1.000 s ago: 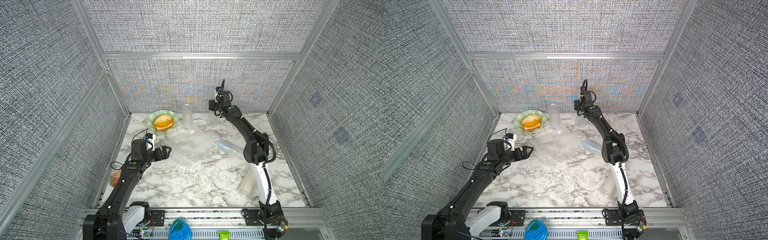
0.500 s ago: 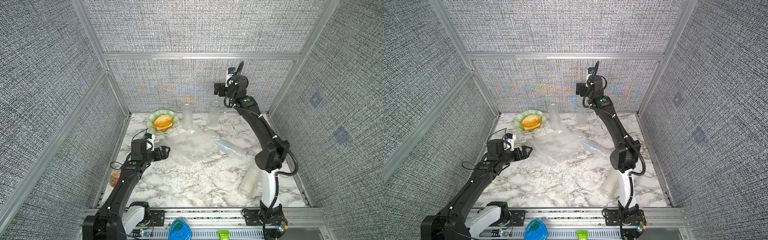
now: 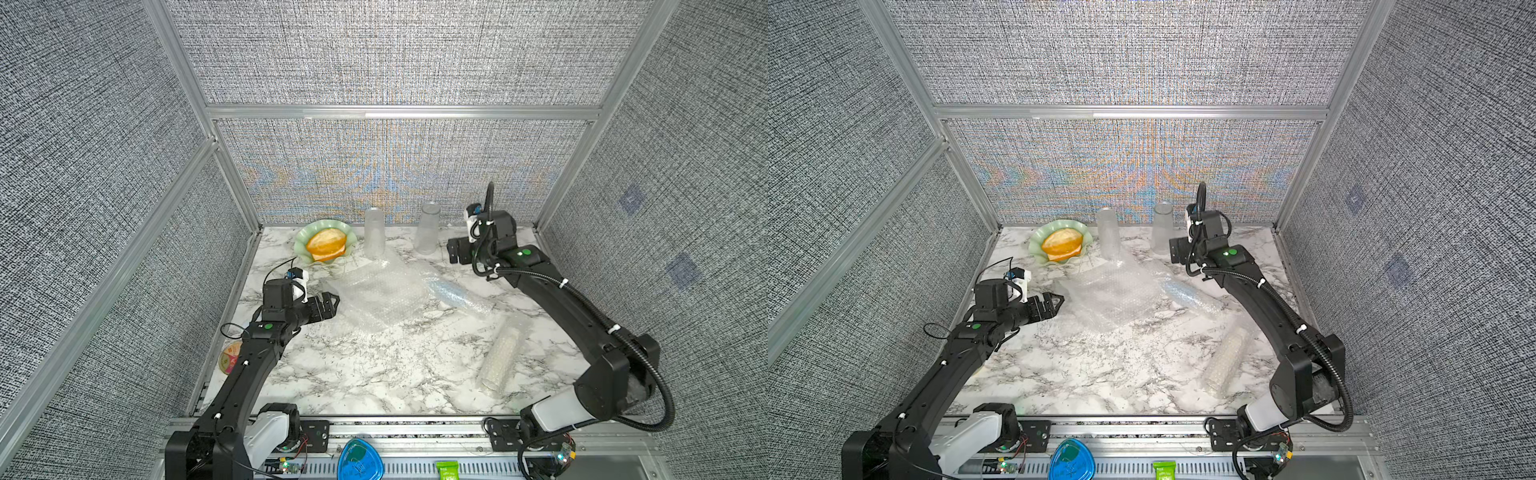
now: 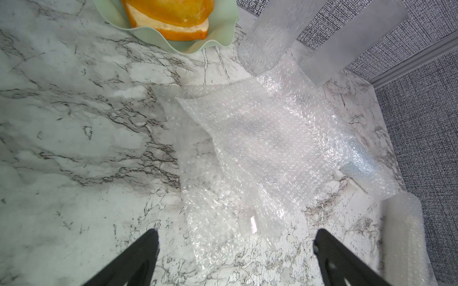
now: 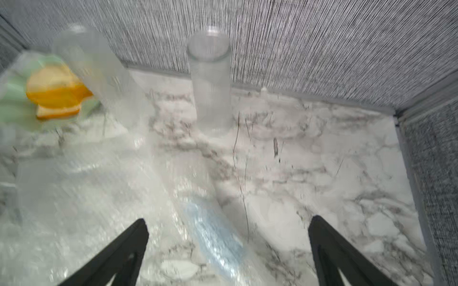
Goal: Unwrap the vase from the bubble wrap
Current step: Pick up the bubble wrap from the center of the board.
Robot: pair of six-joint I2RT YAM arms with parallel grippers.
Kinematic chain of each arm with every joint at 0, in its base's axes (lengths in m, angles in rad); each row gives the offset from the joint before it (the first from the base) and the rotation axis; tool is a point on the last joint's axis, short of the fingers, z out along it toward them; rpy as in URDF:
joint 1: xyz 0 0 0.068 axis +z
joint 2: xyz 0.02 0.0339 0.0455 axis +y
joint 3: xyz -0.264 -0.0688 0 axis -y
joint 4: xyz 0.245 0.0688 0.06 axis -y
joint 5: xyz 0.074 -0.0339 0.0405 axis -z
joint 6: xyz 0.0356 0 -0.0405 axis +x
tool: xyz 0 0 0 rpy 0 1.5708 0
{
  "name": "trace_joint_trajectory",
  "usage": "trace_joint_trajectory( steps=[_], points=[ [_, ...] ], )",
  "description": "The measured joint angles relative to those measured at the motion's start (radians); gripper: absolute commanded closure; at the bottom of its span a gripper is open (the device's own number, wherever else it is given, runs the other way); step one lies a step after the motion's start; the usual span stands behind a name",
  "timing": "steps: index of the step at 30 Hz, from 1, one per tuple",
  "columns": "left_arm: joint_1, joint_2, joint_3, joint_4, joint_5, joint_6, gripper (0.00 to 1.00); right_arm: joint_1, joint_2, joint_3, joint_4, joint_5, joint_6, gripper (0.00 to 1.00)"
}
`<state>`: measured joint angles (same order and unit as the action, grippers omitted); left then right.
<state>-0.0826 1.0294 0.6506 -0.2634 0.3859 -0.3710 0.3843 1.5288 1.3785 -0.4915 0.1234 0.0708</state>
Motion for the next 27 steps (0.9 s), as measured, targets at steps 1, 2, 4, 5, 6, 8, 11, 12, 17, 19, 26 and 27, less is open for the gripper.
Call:
trace_joint_trajectory(
  steps=[1,2,4,5,6,8,11,12,17,19,26,27],
  points=[
    [0.0,-0.001,0.0,0.0,0.001,0.0,0.0,0.002,0.013,-0.015,-0.016,-0.006,-0.014,0.05],
    [0.0,-0.001,0.0,0.0,0.002,0.0,0.0,0.002,0.032,-0.025,-0.034,-0.017,-0.031,0.05],
    [0.0,0.001,0.0,0.0,0.006,0.0,0.01,0.002,0.069,-0.037,-0.06,-0.031,-0.062,0.05],
    [0.0,0.003,0.0,0.001,0.007,0.0,0.01,0.002,0.087,-0.043,-0.071,-0.031,-0.079,0.05],
    [0.0,0.006,-0.001,0.001,0.01,0.0,0.0,0.002,0.103,-0.045,-0.08,-0.032,-0.096,0.05],
    [0.0,0.013,-0.002,0.001,0.013,0.0,0.01,0.002,0.134,-0.044,-0.095,-0.037,-0.128,0.05],
    [0.0,0.022,-0.002,0.001,0.014,0.0,0.01,0.004,0.171,-0.042,-0.112,-0.046,-0.179,0.06],
    [0.0,0.026,-0.002,0.001,0.015,0.0,0.0,0.006,0.182,-0.04,-0.118,-0.051,-0.197,0.06],
    [0.0,0.047,-0.002,0.0,0.017,0.0,0.01,0.008,0.228,-0.041,-0.14,-0.059,-0.282,0.07],
    [0.0,0.049,-0.002,0.0,0.016,0.0,0.01,0.008,0.245,-0.043,-0.14,-0.07,-0.317,0.07],
    [0.0,0.05,-0.002,0.0,0.007,0.002,0.0,0.003,0.343,0.013,-0.135,-0.074,-0.41,0.07],
    [0.0,0.05,-0.002,0.0,0.006,0.003,0.0,0.002,0.363,0.03,-0.136,-0.074,-0.421,0.08]
  ],
)
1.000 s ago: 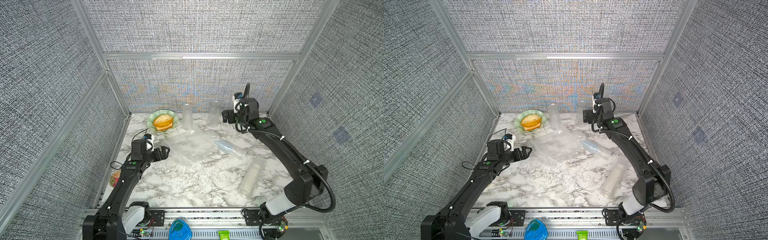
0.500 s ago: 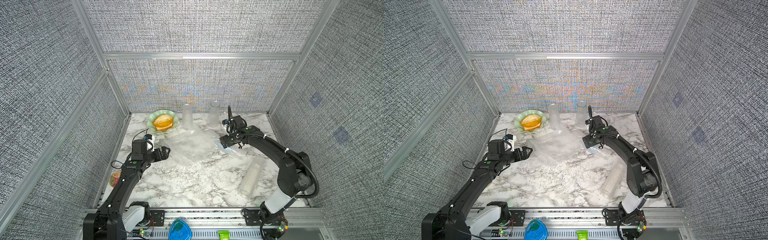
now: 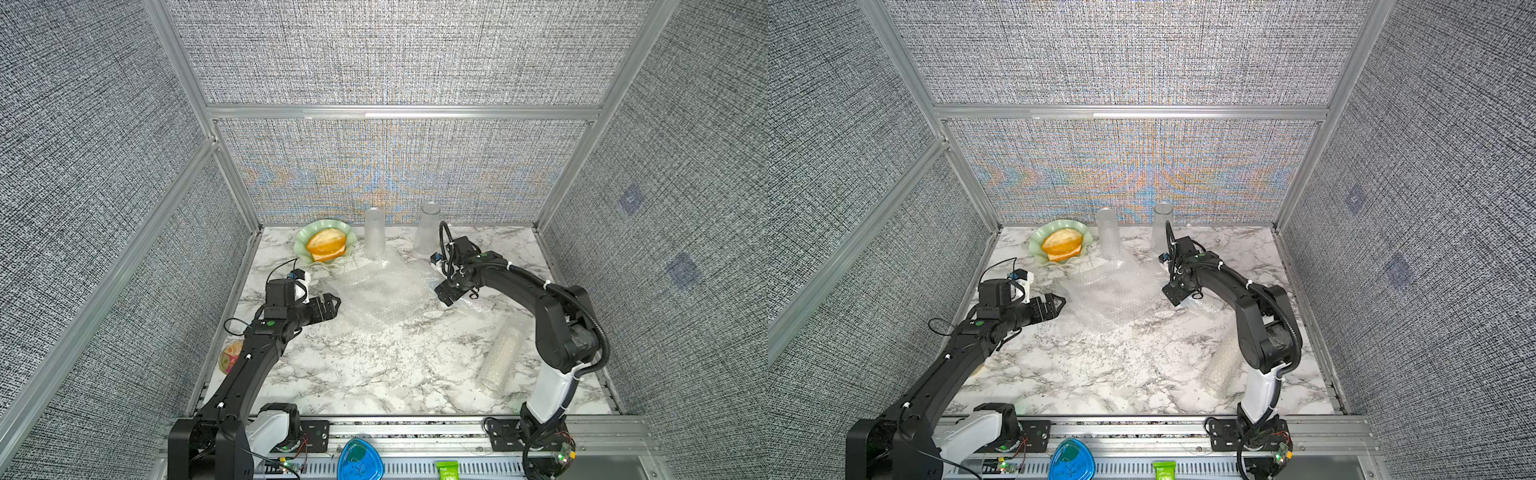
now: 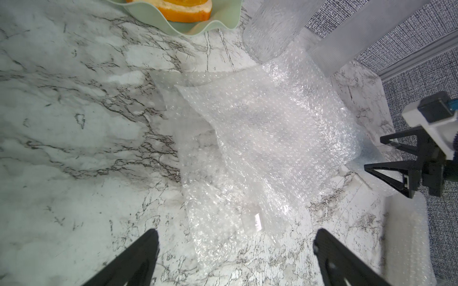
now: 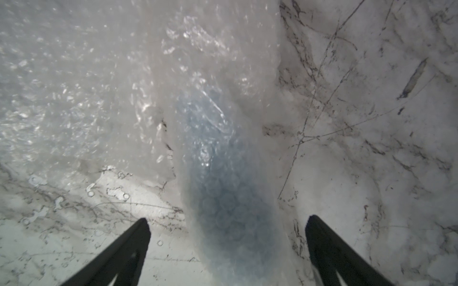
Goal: Unwrap the vase from the bubble wrap
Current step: Pick up the bubble wrap from the center of the board.
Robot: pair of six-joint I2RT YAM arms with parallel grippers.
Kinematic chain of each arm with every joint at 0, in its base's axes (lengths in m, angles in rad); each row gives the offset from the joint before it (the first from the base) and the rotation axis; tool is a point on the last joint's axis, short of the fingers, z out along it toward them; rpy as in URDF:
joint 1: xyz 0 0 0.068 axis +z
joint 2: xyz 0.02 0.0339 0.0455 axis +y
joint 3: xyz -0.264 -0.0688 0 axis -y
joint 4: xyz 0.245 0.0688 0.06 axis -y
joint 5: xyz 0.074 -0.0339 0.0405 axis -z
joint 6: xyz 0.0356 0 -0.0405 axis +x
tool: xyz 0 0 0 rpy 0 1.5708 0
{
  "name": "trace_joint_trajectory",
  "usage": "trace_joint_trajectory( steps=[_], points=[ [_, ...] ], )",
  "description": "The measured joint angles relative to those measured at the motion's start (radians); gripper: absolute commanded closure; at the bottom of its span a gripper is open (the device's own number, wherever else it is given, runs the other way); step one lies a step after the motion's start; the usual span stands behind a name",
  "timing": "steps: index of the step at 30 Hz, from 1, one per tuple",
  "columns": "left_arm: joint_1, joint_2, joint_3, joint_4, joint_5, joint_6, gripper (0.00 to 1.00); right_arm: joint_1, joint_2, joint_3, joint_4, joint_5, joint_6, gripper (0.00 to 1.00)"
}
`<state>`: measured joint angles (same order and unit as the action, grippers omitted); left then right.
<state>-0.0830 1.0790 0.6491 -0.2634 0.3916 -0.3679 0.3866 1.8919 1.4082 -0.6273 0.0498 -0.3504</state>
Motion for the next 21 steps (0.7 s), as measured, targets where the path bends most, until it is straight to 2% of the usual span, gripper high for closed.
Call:
trace_joint_trajectory(
  steps=[5,10,14,21],
  points=[
    [0.0,-0.001,0.0,0.0,-0.009,0.001,0.01,-0.001,0.1,0.079,-0.019,0.006,-0.042,0.1],
    [0.0,0.003,0.004,-0.001,-0.017,0.002,0.01,-0.001,0.18,0.147,-0.055,0.006,-0.067,0.2],
    [0.0,0.004,0.005,-0.001,-0.023,0.002,0.01,-0.002,0.19,0.155,-0.088,0.006,-0.069,0.4],
    [0.0,0.0,0.005,-0.001,-0.023,0.002,0.01,-0.01,0.111,0.114,-0.109,0.005,-0.037,0.6]
  ],
)
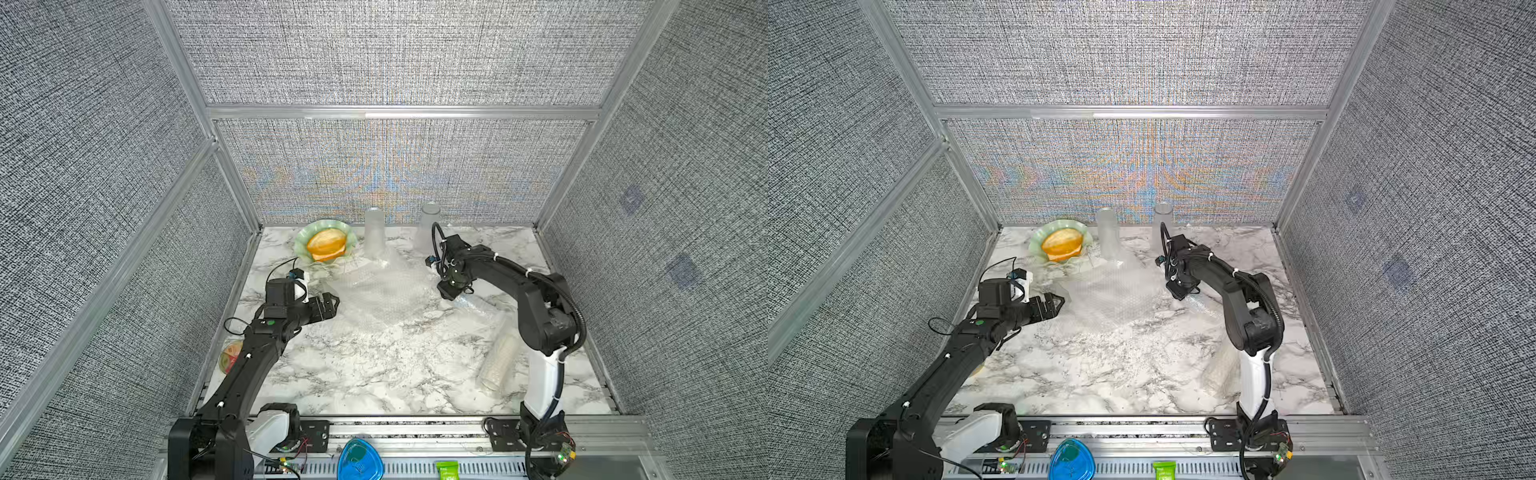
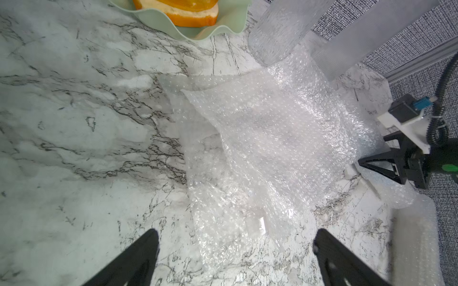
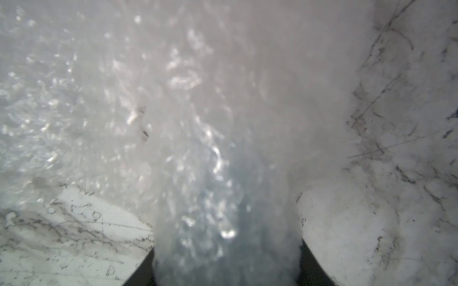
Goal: Unwrap the vase from the bubble wrap
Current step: Pick up the bubble wrap from the center of the board.
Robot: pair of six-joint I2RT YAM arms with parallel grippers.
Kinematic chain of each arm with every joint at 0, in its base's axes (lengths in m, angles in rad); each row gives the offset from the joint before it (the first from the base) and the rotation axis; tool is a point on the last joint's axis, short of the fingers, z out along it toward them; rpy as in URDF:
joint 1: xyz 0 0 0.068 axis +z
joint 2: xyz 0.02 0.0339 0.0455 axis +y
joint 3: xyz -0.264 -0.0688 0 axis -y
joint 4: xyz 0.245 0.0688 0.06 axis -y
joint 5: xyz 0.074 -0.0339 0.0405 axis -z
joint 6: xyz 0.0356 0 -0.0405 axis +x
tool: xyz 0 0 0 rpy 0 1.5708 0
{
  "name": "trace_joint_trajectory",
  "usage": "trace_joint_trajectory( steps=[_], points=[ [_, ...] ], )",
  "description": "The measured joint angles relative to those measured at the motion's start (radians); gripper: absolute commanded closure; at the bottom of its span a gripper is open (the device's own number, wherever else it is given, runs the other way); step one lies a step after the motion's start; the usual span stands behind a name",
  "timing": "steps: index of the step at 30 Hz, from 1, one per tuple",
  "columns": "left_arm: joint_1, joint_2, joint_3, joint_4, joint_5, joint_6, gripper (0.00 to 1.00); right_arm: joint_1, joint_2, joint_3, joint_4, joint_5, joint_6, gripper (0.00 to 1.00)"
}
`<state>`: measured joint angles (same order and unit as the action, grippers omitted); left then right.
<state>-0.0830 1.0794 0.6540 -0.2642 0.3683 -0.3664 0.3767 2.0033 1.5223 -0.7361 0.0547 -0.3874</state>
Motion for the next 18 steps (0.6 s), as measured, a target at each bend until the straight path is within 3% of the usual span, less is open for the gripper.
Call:
trace_joint_trajectory(
  steps=[18],
  points=[
    [0.0,-0.032,0.0,0.0,0.001,0.0,0.0,-0.027,-0.305,-0.107,0.021,-0.011,0.181,0.67]
  ],
)
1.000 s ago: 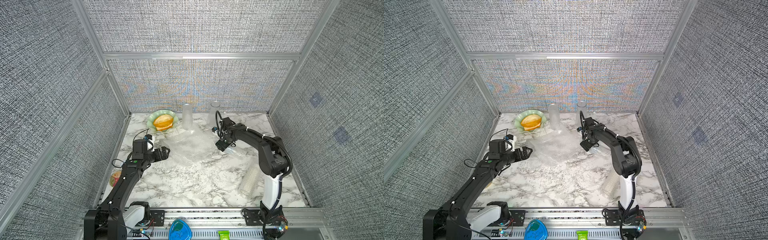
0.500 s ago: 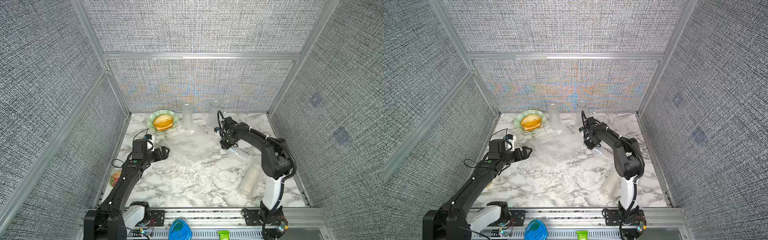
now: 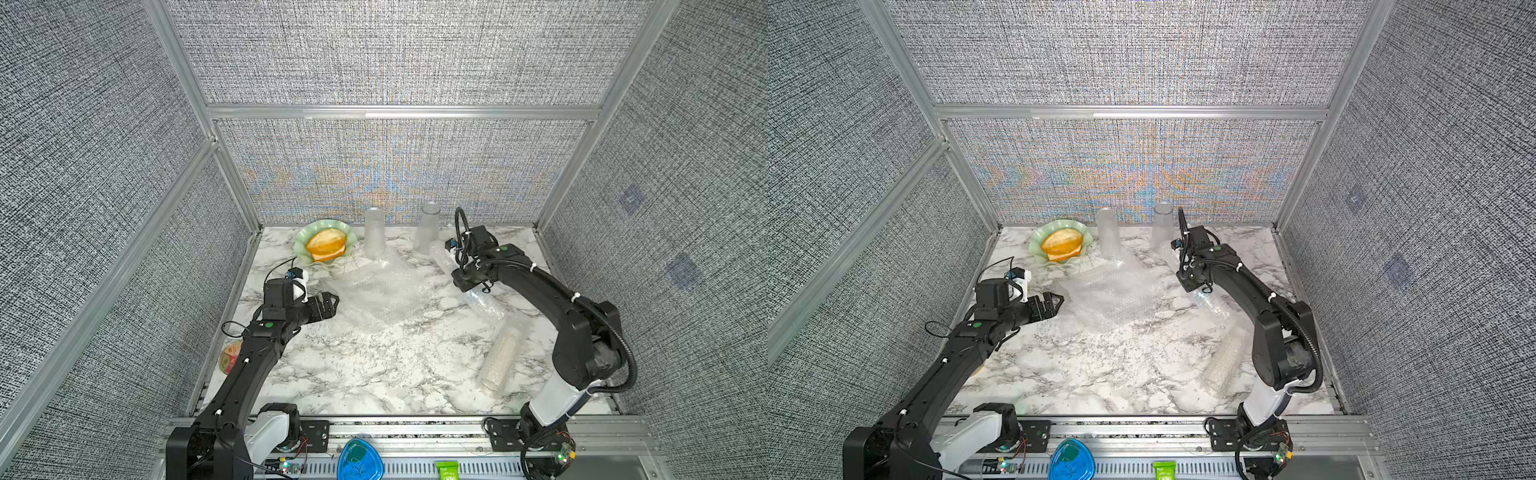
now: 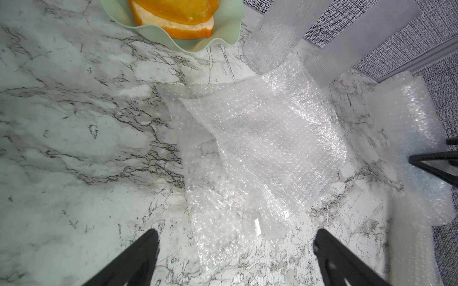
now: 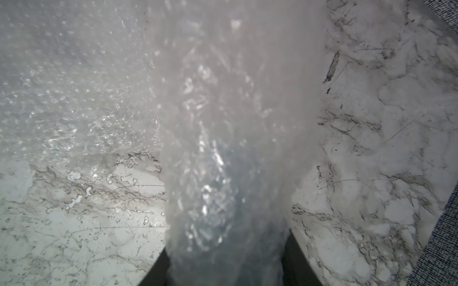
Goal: Unwrap the vase from the bubble wrap
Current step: Pick up the bubble wrap from the center of the board, then place the bubble wrap at the center of the board.
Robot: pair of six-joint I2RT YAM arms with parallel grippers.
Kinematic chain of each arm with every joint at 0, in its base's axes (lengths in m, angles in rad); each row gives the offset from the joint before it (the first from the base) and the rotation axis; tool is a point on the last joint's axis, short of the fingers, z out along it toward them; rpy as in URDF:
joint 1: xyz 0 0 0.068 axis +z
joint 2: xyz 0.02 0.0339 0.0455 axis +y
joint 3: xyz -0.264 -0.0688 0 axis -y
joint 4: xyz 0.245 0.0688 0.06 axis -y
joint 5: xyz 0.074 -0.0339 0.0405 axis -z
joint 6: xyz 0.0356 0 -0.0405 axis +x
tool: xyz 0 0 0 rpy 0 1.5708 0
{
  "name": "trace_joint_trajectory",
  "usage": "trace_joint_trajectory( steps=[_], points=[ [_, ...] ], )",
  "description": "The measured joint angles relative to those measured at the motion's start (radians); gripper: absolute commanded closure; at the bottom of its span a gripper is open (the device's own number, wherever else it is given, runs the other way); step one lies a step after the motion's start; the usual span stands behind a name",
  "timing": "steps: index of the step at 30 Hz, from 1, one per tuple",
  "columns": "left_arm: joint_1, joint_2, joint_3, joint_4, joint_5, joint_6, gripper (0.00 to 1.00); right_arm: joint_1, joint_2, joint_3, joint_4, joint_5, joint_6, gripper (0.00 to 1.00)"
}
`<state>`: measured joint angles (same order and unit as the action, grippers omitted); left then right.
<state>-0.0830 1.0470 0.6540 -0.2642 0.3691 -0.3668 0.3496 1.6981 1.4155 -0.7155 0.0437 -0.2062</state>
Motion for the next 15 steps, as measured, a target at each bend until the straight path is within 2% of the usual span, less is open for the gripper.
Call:
trace_joint_trajectory(
  steps=[7,15],
  points=[
    [0.0,-0.005,0.0,0.0,0.0,0.0,0.01,0.072,-0.054,-0.01,0.023,-0.066,0.15,0.67],
    [0.0,-0.032,0.0,0.0,0.0,0.0,0.0,0.293,0.029,0.007,0.047,-0.084,0.413,0.67]
  ],
)
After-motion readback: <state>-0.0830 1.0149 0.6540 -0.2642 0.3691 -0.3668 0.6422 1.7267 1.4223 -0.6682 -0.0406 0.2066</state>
